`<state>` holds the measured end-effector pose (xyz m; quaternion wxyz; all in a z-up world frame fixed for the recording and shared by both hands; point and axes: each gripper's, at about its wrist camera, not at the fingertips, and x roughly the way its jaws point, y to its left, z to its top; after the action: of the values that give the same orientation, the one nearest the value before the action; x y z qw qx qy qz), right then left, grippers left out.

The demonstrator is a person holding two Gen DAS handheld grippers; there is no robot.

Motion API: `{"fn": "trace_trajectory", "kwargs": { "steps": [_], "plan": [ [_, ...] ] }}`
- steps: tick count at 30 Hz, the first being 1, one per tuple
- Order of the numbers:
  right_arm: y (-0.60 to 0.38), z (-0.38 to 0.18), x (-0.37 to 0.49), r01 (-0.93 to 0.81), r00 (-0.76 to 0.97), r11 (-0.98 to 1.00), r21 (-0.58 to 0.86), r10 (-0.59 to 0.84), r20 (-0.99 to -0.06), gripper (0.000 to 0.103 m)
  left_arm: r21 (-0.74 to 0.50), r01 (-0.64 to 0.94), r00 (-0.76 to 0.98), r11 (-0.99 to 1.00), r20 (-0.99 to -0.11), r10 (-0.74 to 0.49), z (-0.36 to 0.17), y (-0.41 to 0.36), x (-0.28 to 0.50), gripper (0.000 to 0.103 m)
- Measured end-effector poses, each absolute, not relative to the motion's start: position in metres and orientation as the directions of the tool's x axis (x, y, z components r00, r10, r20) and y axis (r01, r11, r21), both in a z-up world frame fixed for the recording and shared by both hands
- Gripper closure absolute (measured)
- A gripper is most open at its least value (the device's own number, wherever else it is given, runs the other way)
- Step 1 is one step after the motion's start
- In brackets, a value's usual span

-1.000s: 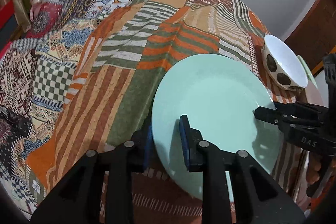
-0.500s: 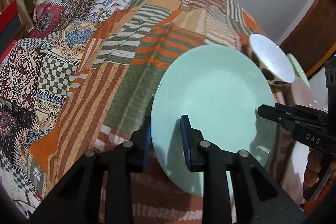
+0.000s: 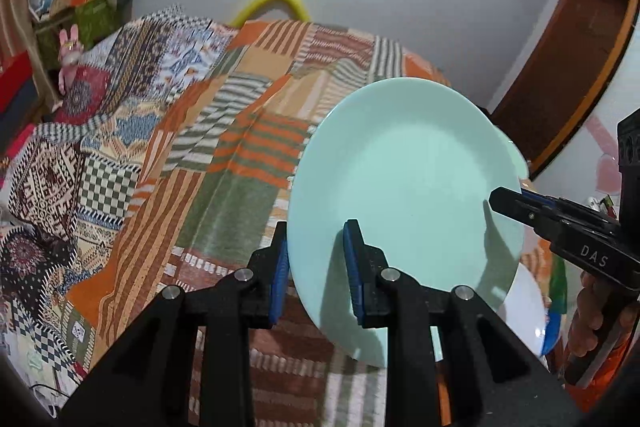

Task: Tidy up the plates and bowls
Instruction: 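Carry the mint green plate with the left gripper toward the white plate stack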

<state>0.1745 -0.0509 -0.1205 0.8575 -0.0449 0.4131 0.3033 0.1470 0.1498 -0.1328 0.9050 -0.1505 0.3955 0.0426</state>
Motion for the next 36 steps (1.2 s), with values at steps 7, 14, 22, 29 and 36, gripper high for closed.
{"fn": "trace_trajectory", "kwargs": {
  "steps": [7,14,22,29,36],
  "plan": [
    [-0.081,-0.106,0.156,-0.532,0.518,0.825,0.189,0.494,-0.698,0.078,-0.235,-0.147,0.705,0.961,-0.706,-0.065,-0.113,0.119,0.128,0.078],
    [-0.108,-0.100,0.136,-0.497,0.551,0.843,0.205,0.489,-0.676,0.078,-0.243,-0.109,0.716,0.964,-0.691,-0.094,-0.105,0.090,0.112,0.078],
    [-0.141,-0.102,0.112,-0.455,0.578,0.864,0.217,0.472,-0.666,0.078,-0.215,-0.060,0.709,0.975,-0.697,-0.110,-0.104,0.057,0.096,0.078],
    [-0.163,-0.106,0.099,-0.424,0.588,0.876,0.231,0.460,-0.665,0.078,-0.214,-0.032,0.689,0.976,-0.712,-0.134,-0.110,0.038,0.089,0.078],
    [-0.180,-0.113,0.092,-0.395,0.590,0.885,0.246,0.450,-0.670,0.078,-0.220,-0.010,0.668,0.975,-0.727,-0.157,-0.119,0.023,0.089,0.078]
  ]
}}
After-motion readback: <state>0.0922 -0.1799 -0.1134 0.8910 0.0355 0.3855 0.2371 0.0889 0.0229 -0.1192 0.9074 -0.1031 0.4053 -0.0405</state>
